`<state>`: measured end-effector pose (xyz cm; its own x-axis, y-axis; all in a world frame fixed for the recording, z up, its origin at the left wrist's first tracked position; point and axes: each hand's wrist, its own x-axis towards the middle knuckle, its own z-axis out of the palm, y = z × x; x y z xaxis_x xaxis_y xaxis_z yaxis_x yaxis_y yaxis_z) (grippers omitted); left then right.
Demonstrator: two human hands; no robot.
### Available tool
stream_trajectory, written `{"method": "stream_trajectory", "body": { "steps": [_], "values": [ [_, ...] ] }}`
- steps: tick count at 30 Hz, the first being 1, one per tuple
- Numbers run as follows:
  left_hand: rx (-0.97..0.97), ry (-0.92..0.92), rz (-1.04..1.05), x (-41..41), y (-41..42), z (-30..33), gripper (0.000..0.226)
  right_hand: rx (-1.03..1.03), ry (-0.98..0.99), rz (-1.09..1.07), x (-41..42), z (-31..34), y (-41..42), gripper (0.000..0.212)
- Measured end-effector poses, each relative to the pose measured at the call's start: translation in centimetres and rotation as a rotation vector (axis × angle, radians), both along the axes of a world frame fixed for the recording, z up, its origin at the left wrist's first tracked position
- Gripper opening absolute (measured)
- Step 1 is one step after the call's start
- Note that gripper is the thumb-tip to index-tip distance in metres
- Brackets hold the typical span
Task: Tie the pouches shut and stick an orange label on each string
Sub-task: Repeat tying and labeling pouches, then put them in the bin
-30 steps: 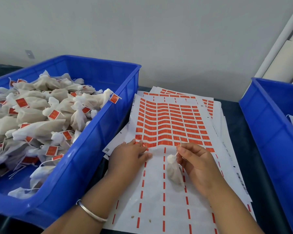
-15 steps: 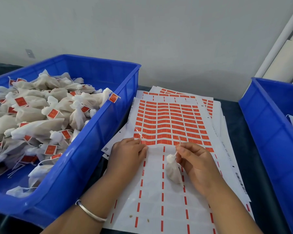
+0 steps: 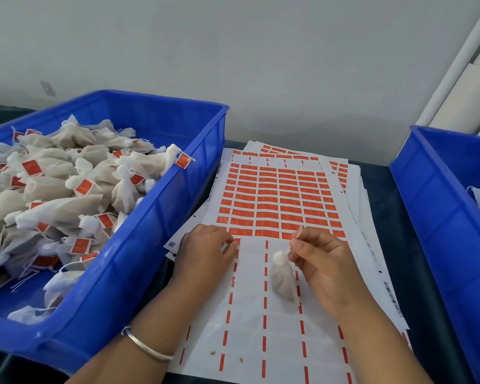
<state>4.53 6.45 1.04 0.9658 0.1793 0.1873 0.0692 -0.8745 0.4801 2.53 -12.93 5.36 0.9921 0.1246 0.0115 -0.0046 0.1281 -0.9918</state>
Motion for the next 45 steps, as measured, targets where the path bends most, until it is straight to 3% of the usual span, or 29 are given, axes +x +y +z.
{"method": "stream_trajectory", "body": {
  "steps": [6, 14, 16, 18, 24, 26, 29, 31, 32, 38, 45],
  "values": [
    [-0.163, 0.008, 0.076, 0.4, -0.1, -0.1, 0.008, 0.073, -0.040, -0.026, 0.0, 0.3, -0.4, 0.020],
    [-0.671, -0.275, 0.422, 0.4, 0.8, 1.8, 0.021, 0.100, -0.066, -0.029, 0.0, 0.7, -0.7, 0.019],
    [-0.711, -0.337, 0.450, 0.0, 0.5, 3.0, 0.021, 0.080, -0.070, -0.044, 0.1, 0.7, -0.7, 0.009],
    [-0.725, -0.353, 0.415, -0.5, -0.4, 4.6, 0.018, 0.040, -0.090, -0.069, 0.2, 0.7, -0.8, 0.019],
    [-0.930, -0.045, 0.106, -1.4, -6.6, 7.9, 0.010, -0.062, -0.164, -0.098, 0.1, 1.0, -1.0, 0.022],
    [-1.004, 0.017, 0.054, -1.7, -8.5, 7.8, 0.011, -0.068, -0.178, -0.122, 0.0, 1.2, -1.2, 0.007],
    [-1.089, 0.080, -0.005, -2.2, -9.9, 7.1, 0.016, -0.098, -0.197, -0.172, 0.2, 1.1, -1.8, 0.024],
    [-1.172, 0.125, -0.031, -2.4, -10.2, 6.8, 0.018, -0.125, -0.187, -0.194, 0.4, 1.2, -2.1, 0.014],
    [-1.207, 0.143, -0.033, -2.5, -10.2, 6.6, 0.019, -0.136, -0.186, -0.209, 0.4, 1.3, -2.2, 0.008],
    [-1.256, 0.186, -0.009, -2.5, -9.9, 6.0, 0.019, -0.133, -0.181, -0.265, 0.6, 1.0, -2.2, 0.022],
    [-1.307, 0.170, -0.002, -2.7, -9.6, 5.9, 0.025, -0.154, -0.137, -0.305, 0.7, 0.7, -2.2, 0.024]
  ]
}}
